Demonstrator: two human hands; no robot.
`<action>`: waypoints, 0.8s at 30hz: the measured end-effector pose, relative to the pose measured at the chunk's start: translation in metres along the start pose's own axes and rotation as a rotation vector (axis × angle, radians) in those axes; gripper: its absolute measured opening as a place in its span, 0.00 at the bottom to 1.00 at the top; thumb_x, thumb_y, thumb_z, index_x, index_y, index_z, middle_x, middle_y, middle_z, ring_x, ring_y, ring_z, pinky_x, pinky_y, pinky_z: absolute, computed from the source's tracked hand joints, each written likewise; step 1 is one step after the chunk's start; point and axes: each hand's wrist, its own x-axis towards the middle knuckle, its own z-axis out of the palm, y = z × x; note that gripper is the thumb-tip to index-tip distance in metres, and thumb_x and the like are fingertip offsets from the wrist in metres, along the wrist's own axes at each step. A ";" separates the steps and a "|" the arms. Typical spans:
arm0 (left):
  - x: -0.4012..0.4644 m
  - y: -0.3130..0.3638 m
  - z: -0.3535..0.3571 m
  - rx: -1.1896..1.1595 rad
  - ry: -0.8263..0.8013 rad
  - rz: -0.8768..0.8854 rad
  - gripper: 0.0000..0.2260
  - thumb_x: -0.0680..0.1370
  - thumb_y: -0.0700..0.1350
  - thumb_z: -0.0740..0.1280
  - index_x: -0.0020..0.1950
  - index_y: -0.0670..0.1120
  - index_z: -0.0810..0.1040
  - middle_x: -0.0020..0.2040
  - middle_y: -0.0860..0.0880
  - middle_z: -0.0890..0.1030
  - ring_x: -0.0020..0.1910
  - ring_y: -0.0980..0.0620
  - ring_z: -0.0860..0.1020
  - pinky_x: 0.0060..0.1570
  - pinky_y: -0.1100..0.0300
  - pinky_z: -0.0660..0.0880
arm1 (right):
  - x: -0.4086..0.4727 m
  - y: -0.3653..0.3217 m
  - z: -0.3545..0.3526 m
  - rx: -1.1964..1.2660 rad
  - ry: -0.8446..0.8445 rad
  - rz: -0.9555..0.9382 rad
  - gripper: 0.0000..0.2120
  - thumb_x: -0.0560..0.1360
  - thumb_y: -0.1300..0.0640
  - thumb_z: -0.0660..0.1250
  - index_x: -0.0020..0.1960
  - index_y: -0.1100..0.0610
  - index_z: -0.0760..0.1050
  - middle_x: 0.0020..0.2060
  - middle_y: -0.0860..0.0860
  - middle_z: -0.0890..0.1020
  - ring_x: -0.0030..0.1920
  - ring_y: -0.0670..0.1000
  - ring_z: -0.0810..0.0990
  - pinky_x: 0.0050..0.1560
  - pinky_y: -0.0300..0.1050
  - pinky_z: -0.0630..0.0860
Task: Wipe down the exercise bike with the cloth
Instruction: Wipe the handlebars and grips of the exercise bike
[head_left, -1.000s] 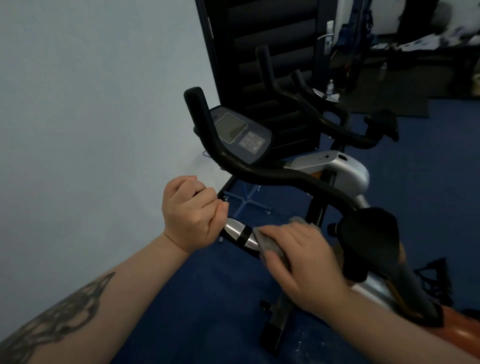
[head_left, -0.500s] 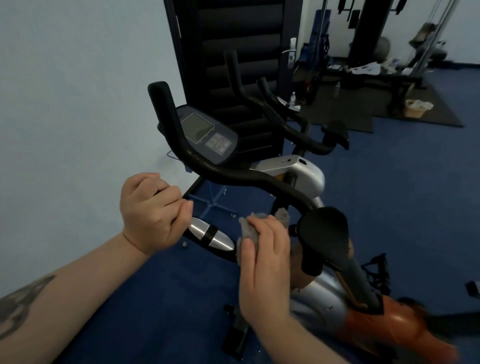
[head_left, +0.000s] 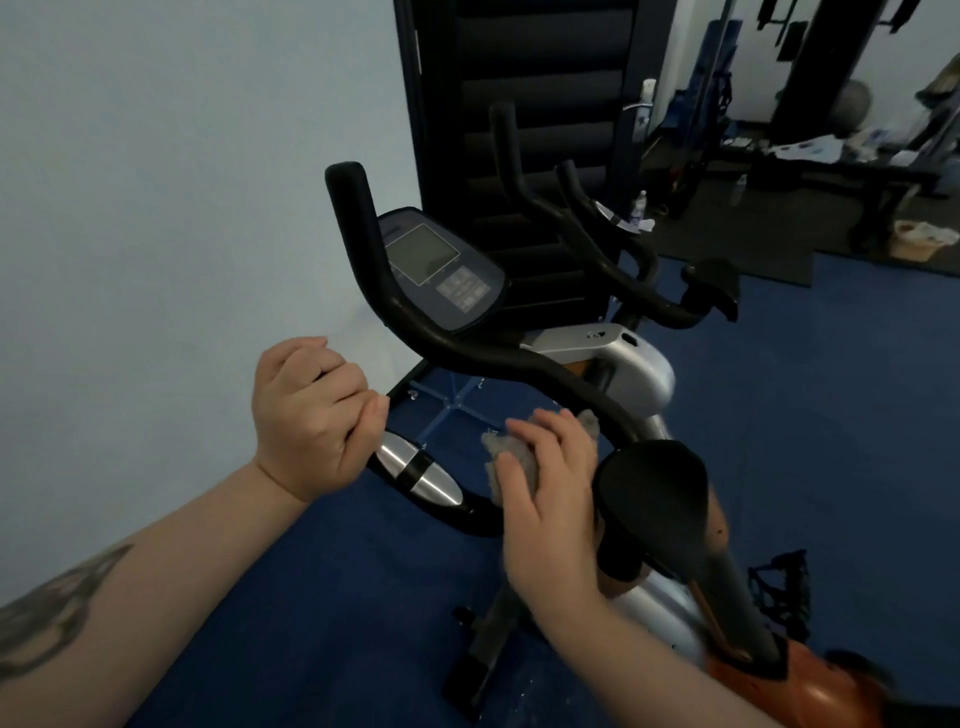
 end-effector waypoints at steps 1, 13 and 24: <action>0.000 0.001 0.000 0.005 0.000 -0.006 0.20 0.77 0.43 0.60 0.25 0.43 0.76 0.27 0.50 0.76 0.36 0.48 0.71 0.54 0.51 0.68 | 0.004 0.000 0.000 0.031 0.013 0.022 0.13 0.80 0.55 0.61 0.65 0.52 0.72 0.70 0.42 0.62 0.74 0.36 0.51 0.64 0.19 0.46; 0.004 0.006 0.000 0.015 0.005 -0.043 0.21 0.77 0.43 0.59 0.25 0.43 0.75 0.26 0.49 0.74 0.33 0.47 0.71 0.51 0.51 0.69 | -0.008 -0.028 0.002 -0.388 -0.205 -0.335 0.16 0.77 0.45 0.56 0.58 0.50 0.75 0.42 0.43 0.80 0.43 0.46 0.77 0.54 0.42 0.70; 0.004 0.005 0.003 -0.035 0.069 -0.030 0.20 0.77 0.43 0.60 0.24 0.43 0.74 0.26 0.50 0.74 0.35 0.49 0.70 0.52 0.53 0.68 | -0.005 -0.058 0.035 -0.580 -0.174 -0.215 0.22 0.79 0.43 0.43 0.53 0.52 0.72 0.40 0.47 0.78 0.39 0.51 0.76 0.42 0.47 0.68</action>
